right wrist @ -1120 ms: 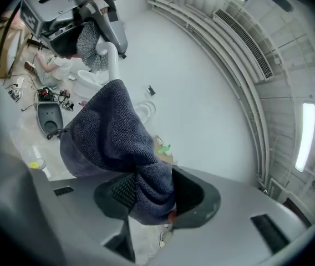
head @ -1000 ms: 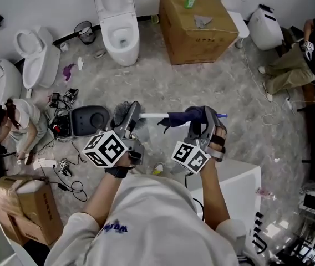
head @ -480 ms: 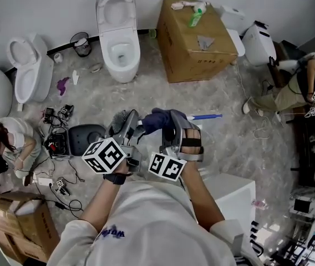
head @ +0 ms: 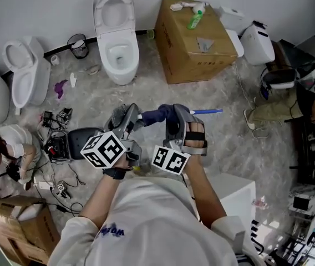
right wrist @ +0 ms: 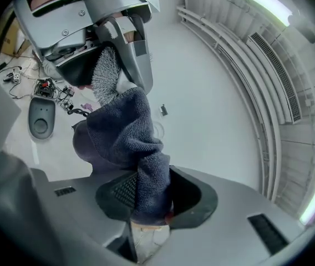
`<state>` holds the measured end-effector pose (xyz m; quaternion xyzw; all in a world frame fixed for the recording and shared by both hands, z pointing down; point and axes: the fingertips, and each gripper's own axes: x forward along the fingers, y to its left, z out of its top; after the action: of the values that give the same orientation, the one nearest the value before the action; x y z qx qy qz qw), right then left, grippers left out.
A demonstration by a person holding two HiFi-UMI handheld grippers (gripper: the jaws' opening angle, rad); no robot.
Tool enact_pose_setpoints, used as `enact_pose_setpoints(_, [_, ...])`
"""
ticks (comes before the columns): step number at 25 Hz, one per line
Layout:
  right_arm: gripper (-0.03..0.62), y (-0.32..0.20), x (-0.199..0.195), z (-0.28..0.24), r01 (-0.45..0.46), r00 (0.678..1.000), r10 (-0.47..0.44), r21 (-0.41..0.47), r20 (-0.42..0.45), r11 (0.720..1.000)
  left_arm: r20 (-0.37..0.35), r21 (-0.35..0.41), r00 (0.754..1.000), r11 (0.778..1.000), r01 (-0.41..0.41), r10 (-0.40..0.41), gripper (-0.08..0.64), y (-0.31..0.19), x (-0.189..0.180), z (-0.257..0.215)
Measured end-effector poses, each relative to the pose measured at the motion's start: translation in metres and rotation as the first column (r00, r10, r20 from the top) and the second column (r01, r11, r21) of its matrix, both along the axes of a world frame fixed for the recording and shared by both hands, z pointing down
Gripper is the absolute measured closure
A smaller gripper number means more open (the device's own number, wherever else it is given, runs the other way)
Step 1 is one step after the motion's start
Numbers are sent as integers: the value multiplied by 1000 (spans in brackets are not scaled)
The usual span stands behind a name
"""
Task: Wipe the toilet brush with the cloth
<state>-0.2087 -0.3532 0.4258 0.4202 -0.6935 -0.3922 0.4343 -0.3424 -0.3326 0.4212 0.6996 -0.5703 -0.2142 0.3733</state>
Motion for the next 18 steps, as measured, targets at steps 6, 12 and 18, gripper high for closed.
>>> enact_pose_setpoints(6, [462, -44, 28, 7, -24, 1000, 24, -2, 6, 1000, 19, -2, 999, 1000, 26, -26, 364, -33, 3, 5])
enact_pose_setpoints(12, [459, -104, 83, 12, -72, 997, 72, -6, 7, 997, 61, -19, 998, 1000, 20, -19, 364, -81, 30, 5])
enact_pose_setpoints(18, [446, -163, 152, 11, -123, 992, 123, 8, -6, 992, 81, -15, 997, 1000, 5, -4, 364, -130, 67, -2])
